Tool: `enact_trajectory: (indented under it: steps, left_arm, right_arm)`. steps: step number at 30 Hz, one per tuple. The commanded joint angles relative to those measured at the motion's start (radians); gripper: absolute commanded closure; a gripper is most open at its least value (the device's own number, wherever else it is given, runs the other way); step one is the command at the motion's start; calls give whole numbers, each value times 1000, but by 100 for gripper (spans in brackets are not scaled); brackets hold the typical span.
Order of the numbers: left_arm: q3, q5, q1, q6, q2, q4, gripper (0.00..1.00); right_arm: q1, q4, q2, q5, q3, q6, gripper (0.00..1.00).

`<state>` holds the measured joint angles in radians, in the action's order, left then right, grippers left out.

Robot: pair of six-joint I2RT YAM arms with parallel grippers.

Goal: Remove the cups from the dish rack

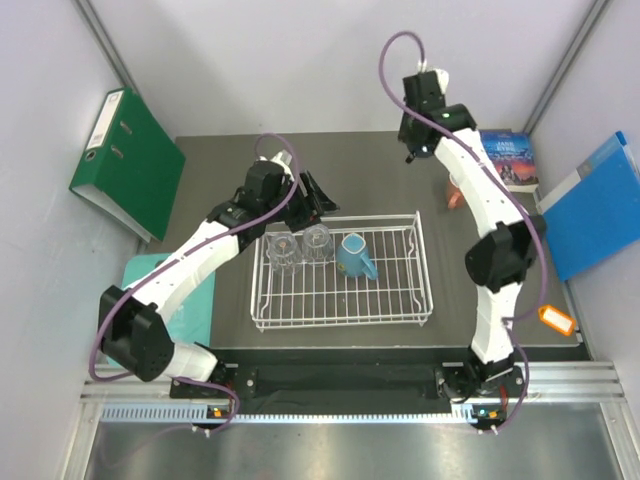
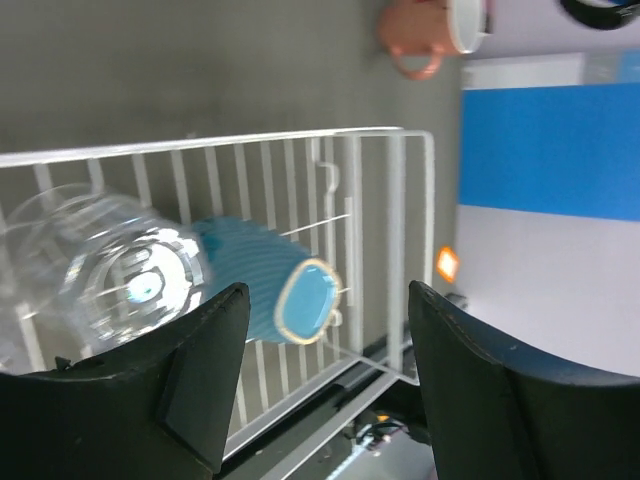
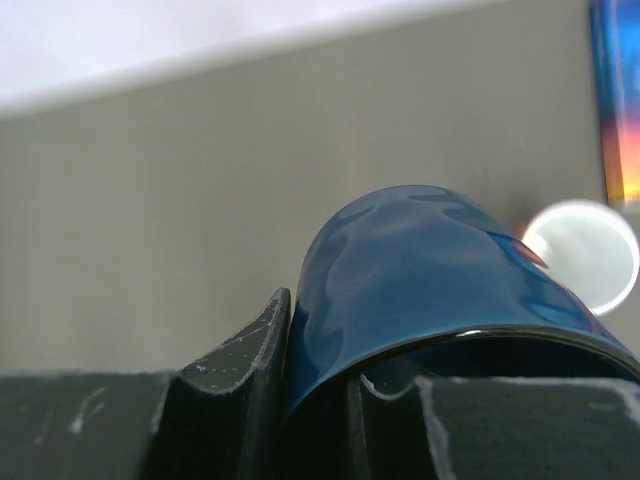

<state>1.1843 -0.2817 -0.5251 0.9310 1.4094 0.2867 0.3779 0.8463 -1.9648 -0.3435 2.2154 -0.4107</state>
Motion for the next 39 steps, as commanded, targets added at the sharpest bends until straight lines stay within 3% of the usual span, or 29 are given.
enact_trajectory:
  steps: [1, 15, 19, 35, 39]
  left_arm:
    - [34, 145, 0, -80, -50, 152, 31]
    - [29, 147, 2, -106, 26, 157, 32]
    - [34, 141, 0, -109, 60, 157, 33]
    - [67, 118, 2, -110, 145, 163, 33]
    - [78, 108, 0, -127, 148, 161, 33]
  right_arm:
    - [-7, 86, -68, -68, 50, 23, 100]
    - [-77, 33, -275, 70, 15, -11, 100]
    - [-99, -41, -286, 106, -68, -22, 100]
    - [-106, -58, -382, 198, -68, -43, 100]
    - [-105, -70, -361, 204, -85, -39, 82]
